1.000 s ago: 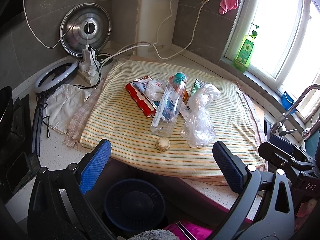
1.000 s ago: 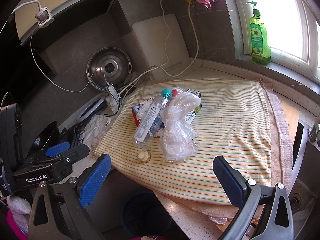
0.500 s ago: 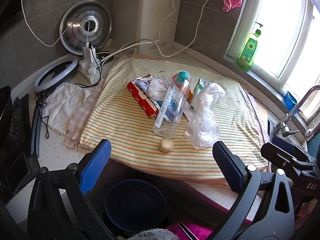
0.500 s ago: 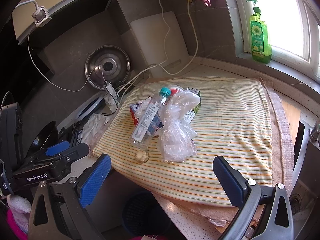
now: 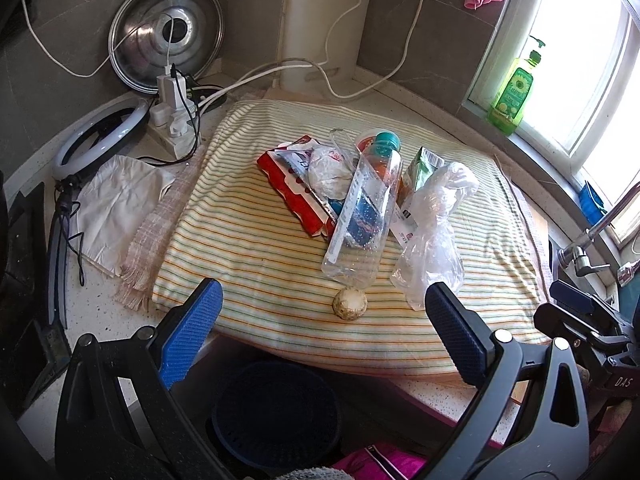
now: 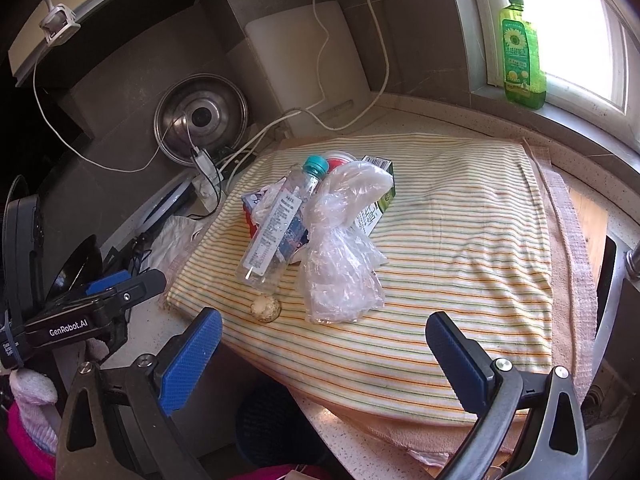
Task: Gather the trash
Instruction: 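Grasp the clear plastic bag with the right tool while the left tool grasps the water bottle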
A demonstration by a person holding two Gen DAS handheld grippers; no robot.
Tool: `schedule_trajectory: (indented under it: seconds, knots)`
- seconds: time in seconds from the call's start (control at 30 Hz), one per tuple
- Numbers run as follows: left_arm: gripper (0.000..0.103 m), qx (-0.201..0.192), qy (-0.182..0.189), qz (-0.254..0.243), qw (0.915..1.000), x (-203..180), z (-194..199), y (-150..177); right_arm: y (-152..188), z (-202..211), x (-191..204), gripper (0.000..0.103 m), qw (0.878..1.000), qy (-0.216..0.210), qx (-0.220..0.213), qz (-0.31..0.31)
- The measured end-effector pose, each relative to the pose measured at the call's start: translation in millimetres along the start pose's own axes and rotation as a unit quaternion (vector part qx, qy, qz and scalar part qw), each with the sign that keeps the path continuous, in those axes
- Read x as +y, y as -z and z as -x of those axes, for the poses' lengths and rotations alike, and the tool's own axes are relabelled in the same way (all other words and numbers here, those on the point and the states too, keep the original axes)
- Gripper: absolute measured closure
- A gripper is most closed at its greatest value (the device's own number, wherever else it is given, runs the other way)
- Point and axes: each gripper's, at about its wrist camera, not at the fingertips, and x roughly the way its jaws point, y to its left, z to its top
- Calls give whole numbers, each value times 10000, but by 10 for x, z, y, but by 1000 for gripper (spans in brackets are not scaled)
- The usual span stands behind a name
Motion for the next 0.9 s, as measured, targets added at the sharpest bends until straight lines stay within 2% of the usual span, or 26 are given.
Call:
schedule_trajectory:
  seconds: [0.13, 0.27, 0.33, 0.5, 0.63, 0.7, 0.9]
  knots:
    - [2, 191, 263, 8, 9995, 23, -212, -122, -47, -139, -37, 0, 9999, -108, 80, 96]
    - [8, 552, 527, 188, 9969, 85, -486, -244, -127, -333, -81, 2, 9995, -168, 225, 172]
    - [14, 730, 600, 223, 9953, 97, -613, -283, -172, -442, -125, 4, 9992, -211, 327, 129]
    - [17, 1021, 639, 155, 9926, 94, -917, -358, -255, -671, -215, 8, 9981, -347, 505, 28]
    - [22, 1352, 902, 401, 9859, 141, -1153, -396, -296, -833, -251, 9, 9969, -443, 657, -21]
    - [26, 1427, 887, 443, 9848, 144, -1233, -408, -320, -919, -251, 9, 9963, -424, 753, -10]
    - [26, 1483, 839, 167, 9852, 20, -1347, -463, -372, -1139, -226, 15, 9949, -369, 929, 147]
